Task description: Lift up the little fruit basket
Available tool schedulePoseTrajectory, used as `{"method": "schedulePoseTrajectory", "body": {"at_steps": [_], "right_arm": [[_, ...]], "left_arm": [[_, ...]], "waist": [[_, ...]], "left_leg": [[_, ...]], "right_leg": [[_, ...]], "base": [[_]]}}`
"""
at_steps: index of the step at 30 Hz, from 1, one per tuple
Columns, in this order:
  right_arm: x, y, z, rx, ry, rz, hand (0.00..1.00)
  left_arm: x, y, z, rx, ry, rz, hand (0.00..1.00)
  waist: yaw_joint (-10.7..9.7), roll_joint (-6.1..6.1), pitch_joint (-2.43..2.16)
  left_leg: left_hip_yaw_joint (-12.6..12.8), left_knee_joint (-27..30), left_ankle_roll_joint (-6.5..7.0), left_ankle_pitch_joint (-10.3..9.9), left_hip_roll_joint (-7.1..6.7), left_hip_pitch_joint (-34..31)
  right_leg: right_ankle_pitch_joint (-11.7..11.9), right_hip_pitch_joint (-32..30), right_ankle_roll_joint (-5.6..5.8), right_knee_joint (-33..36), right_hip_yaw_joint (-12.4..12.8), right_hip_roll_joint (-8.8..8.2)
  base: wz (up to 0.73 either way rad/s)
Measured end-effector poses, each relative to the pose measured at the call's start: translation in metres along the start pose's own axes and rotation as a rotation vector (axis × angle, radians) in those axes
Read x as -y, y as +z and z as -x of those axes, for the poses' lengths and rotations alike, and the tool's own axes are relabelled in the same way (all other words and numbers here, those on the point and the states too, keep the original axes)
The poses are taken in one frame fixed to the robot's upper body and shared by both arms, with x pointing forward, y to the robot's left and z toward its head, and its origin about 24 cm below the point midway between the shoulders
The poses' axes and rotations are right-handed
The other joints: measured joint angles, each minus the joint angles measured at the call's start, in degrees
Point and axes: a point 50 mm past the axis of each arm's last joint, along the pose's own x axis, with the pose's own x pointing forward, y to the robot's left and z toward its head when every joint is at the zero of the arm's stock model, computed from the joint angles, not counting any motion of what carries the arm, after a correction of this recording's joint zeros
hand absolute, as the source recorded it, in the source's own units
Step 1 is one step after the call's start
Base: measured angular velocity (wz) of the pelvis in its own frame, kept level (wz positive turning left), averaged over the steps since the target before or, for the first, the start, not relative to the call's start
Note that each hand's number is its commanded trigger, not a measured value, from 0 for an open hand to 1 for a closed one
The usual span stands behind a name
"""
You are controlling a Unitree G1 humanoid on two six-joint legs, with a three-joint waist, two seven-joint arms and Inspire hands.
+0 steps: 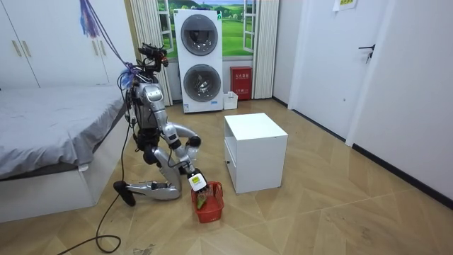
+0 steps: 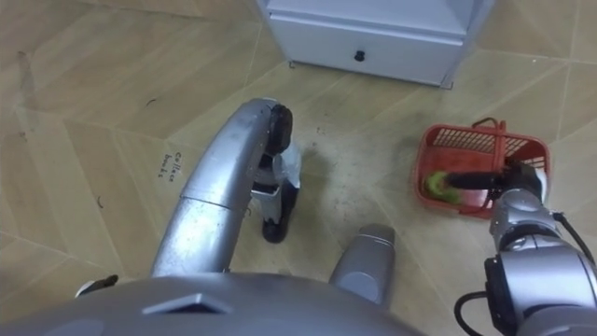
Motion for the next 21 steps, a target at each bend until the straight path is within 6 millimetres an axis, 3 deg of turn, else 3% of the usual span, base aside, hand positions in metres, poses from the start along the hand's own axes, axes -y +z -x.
{"method": "schedulePoseTrajectory", "body": {"at_steps": [21], "right_arm": [[-0.0077,0.0066,0.0001,0.013,0.041,0.084,1.0]], "left_arm": [[-0.0001,-0.0007,0.0,0.002,-0.031,-0.058,0.0]], "waist": [[0.27,-0.14,0.11]], "left_leg": [[0.38,0.21,0.16,0.7,0.74,-0.22]], "right_leg": [[-0.01,-0.78,0.02,1.28,1.12,0.28]], "base": [[-0.01]]}}
